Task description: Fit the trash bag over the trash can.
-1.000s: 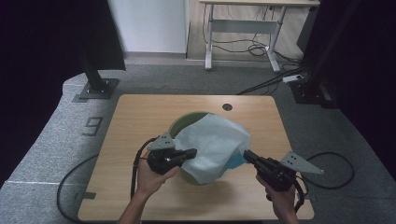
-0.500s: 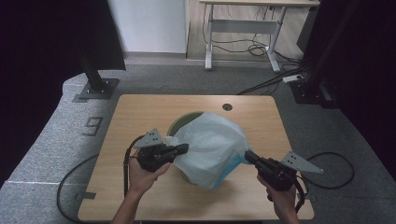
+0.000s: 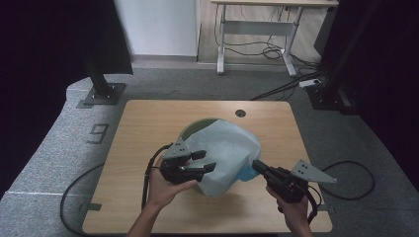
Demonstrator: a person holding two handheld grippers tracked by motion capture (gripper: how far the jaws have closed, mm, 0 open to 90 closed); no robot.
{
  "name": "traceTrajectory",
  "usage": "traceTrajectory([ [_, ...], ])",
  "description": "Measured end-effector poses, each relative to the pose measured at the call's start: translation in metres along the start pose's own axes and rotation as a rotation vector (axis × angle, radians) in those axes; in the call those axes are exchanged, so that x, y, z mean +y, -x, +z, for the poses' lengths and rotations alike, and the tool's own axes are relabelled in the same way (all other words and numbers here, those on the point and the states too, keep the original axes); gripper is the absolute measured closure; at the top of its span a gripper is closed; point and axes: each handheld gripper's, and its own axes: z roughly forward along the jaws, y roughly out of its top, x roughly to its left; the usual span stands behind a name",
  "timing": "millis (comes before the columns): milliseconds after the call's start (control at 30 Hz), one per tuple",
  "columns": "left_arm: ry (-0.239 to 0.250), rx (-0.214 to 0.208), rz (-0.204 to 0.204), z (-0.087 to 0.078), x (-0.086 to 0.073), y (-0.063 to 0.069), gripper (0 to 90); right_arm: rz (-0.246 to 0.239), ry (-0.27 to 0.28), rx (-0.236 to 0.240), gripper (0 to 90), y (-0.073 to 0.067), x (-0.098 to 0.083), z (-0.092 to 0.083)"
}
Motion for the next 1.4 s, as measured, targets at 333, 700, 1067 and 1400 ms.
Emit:
traceTrajectory([
  [333,-0.027,-0.017,-0.010,0.008,-0.002,-0.002,69.8,-0.004,0.009,0.022,88.6,-0.005,0.002,-0.001],
  [700,0.007,-0.012,-0.004,0.002,-0.004,-0.004,89.6,0.009,0.011,0.013,88.5,-0.001,0.001,-0.004],
  [1067,0.084,0.016,-0.001,-0.022,0.000,-0.010,90.0,0.030,-0.008,-0.037,75.1,0.013,-0.008,-0.010],
  [1400,0.119,0.037,-0.021,-0.031,-0.001,-0.017,90.0,-0.025,-0.006,-0.163,52.6,-0.001,-0.027,-0.039],
])
